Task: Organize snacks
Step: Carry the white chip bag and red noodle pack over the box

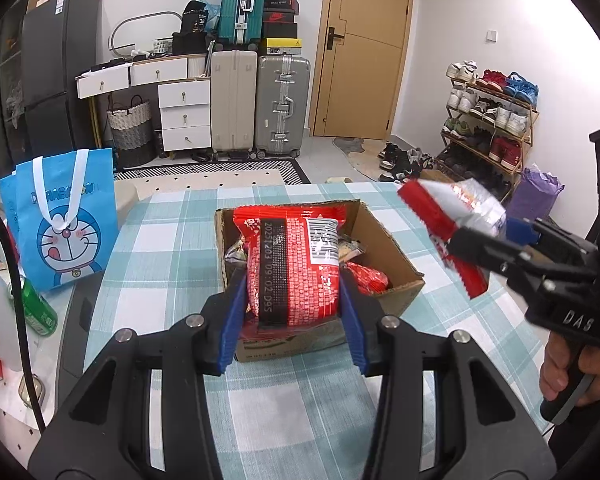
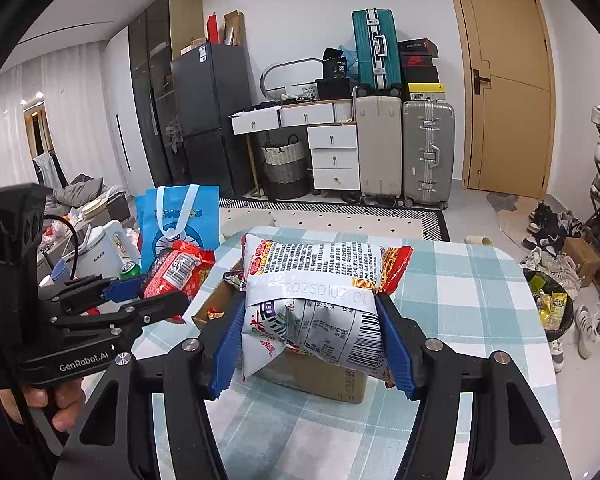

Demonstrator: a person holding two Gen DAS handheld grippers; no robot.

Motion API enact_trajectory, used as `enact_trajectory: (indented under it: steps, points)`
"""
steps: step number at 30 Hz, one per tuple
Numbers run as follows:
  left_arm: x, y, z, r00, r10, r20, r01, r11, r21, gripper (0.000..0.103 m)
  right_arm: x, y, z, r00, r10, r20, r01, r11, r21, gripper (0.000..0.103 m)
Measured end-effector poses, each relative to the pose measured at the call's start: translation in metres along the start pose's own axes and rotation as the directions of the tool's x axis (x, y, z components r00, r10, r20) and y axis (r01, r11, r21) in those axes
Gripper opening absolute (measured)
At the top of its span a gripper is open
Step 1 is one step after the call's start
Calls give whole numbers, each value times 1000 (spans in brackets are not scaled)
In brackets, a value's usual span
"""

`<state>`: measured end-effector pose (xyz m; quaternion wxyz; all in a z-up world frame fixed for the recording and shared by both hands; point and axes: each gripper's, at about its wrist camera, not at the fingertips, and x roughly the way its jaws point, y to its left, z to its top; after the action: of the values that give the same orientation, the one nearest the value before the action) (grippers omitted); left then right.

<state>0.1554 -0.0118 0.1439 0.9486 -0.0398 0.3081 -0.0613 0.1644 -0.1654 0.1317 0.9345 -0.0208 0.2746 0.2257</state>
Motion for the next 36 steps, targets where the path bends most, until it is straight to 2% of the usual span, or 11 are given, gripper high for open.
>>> enact_trajectory:
  steps: [9,21,36]
  points:
    - [33,5,10,1000,6,-21,-6,1000,-2,41,34,-12,-8,999,44,0,-44,999,22,63]
    - [75,11,19,999,12,-37,-11,1000,12,41,80,-25,-17,998,61,-24,-60,997,56,63]
    - [121,13,18,997,22,-78,-20,999,30,41,110,-33,-22,995,87,-52,-82,993,81,64]
